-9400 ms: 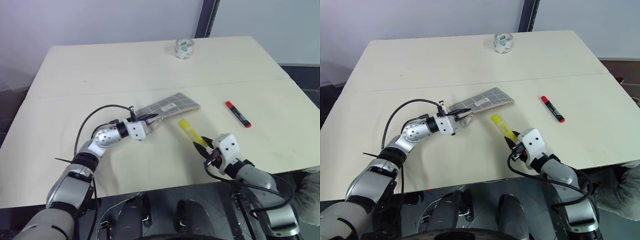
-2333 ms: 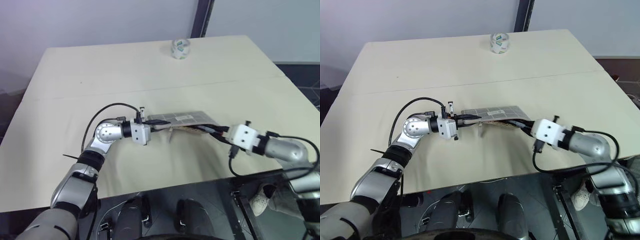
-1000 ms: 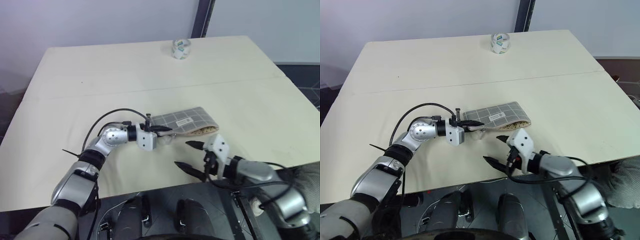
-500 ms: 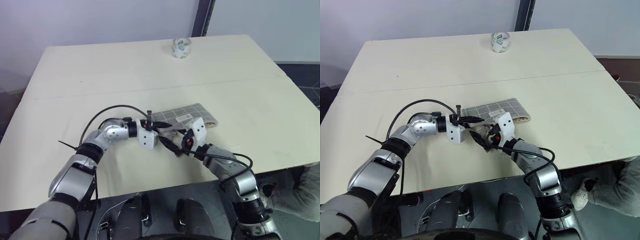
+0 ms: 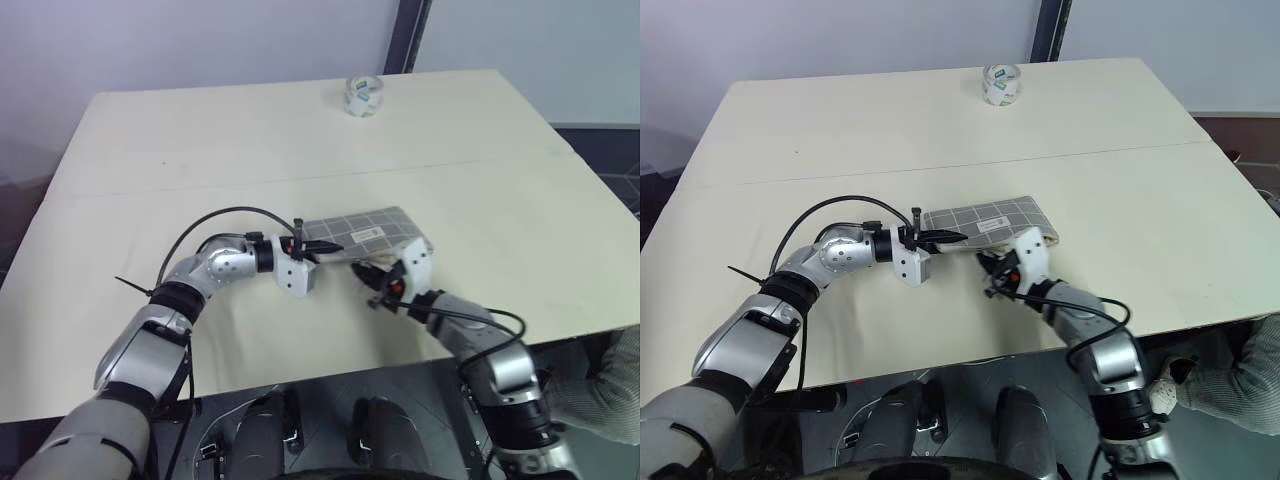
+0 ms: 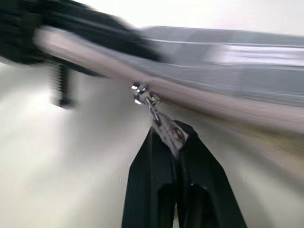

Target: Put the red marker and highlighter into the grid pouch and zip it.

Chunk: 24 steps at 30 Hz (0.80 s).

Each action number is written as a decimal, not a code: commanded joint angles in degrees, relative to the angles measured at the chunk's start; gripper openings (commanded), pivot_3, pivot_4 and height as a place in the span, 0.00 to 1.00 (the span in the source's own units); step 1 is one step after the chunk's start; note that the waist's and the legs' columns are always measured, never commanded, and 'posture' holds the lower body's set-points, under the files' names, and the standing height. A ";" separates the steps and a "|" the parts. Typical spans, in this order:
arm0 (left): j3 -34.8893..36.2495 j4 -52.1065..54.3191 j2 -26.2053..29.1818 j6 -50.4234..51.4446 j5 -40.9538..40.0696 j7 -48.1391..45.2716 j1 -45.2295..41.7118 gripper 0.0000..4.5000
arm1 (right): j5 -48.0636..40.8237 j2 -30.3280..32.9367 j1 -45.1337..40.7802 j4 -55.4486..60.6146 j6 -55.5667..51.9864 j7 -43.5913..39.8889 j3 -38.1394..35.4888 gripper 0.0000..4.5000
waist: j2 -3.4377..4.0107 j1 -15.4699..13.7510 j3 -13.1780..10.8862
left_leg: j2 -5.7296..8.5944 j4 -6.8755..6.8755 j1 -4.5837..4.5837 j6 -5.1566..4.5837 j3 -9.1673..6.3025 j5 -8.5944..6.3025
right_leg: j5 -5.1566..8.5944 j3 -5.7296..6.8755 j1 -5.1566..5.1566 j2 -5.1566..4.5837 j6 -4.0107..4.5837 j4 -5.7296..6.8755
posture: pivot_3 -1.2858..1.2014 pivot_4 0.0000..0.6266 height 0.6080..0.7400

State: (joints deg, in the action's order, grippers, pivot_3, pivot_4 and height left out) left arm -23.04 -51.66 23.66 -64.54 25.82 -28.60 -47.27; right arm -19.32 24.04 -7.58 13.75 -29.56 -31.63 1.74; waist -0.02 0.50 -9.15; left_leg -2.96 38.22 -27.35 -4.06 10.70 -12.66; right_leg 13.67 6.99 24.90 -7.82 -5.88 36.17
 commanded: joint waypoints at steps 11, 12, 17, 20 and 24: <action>1.21 -3.11 2.71 0.51 -2.99 0.20 -0.05 0.00 | 1.19 15.71 7.91 -6.45 7.70 -5.39 -16.72 0.01 | 0.00 0.19 0.00 | -0.06 -0.01 0.04 -0.07 -0.01 0.06 | -0.05 0.00 -0.22 0.05 -0.10 0.02 | 0.52 0.24 1.00; 1.32 -3.32 2.62 0.77 -3.54 -0.09 0.05 0.00 | 1.14 15.62 8.08 -6.37 7.91 -5.26 -16.74 0.01 | 0.00 0.20 0.00 | -0.05 0.00 0.03 -0.07 -0.01 0.06 | -0.05 0.00 -0.22 0.05 -0.10 0.02 | 0.52 0.24 1.00; 1.97 -4.37 1.92 3.59 -8.54 -4.87 0.70 0.00 | 0.96 14.88 8.71 -4.05 8.94 -5.75 -14.82 0.01 | 0.00 0.11 0.00 | -0.05 0.02 0.03 -0.08 -0.01 0.07 | -0.05 0.00 -0.23 0.04 -0.10 0.02 | 0.52 0.24 1.00; 3.01 -3.62 0.69 9.17 -17.84 -15.71 2.10 0.07 | -4.32 13.68 9.00 -1.44 6.13 -8.35 -15.14 0.00 | 0.00 0.15 0.00 | -0.05 0.02 0.04 -0.08 -0.02 0.07 | -0.05 0.00 -0.23 0.04 -0.09 0.02 | 0.52 0.24 1.00; 6.92 1.01 -1.28 19.12 -29.71 -26.59 4.72 0.46 | -6.27 14.89 10.63 1.63 4.25 -12.04 -13.27 0.32 | 0.01 0.28 0.00 | -0.08 0.02 0.07 -0.08 -0.04 0.07 | 0.00 0.01 -0.26 0.06 -0.01 0.03 | 0.52 0.24 1.00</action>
State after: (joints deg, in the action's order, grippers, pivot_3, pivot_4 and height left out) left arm -18.60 -53.48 22.99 -48.58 1.04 -52.30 -42.36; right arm -24.01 38.03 3.29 12.32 -25.25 -42.48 -10.92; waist -0.01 0.78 -9.14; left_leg -3.04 38.24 -27.28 -4.15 10.66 -12.58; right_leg 13.66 7.00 24.64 -7.77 -5.89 36.19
